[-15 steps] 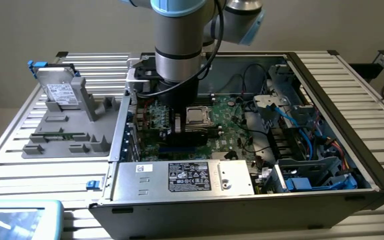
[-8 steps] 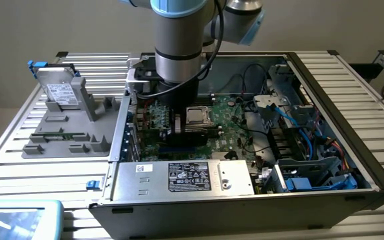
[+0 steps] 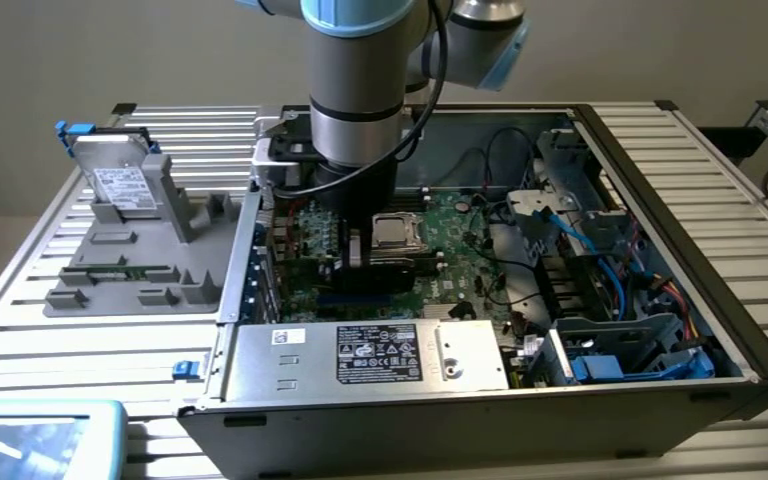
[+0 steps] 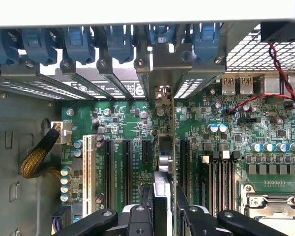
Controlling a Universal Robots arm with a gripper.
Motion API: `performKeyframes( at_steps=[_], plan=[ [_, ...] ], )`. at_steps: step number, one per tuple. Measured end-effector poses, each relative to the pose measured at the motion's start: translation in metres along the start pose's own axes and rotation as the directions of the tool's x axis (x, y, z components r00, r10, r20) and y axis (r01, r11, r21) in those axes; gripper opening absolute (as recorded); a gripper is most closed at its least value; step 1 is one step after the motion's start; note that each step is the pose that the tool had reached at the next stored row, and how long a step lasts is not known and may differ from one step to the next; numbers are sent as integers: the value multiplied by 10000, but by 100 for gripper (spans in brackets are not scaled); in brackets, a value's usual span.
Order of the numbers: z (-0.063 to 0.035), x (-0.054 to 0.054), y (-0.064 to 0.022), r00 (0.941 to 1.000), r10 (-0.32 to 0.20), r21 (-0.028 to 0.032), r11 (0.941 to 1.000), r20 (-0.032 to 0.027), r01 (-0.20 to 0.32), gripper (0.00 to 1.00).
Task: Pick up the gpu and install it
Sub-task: 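Insert the gpu into the slot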
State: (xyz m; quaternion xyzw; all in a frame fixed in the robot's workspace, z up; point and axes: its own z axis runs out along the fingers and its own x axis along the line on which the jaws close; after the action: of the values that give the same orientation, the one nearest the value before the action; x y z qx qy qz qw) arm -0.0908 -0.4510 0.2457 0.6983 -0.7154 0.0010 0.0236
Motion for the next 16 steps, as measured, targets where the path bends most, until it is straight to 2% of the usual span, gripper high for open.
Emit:
performKeyframes(
  at_steps=[16],
  plan=[
    [2,-10,0,10000,0,0,10000,-15,0,29]
  ],
)
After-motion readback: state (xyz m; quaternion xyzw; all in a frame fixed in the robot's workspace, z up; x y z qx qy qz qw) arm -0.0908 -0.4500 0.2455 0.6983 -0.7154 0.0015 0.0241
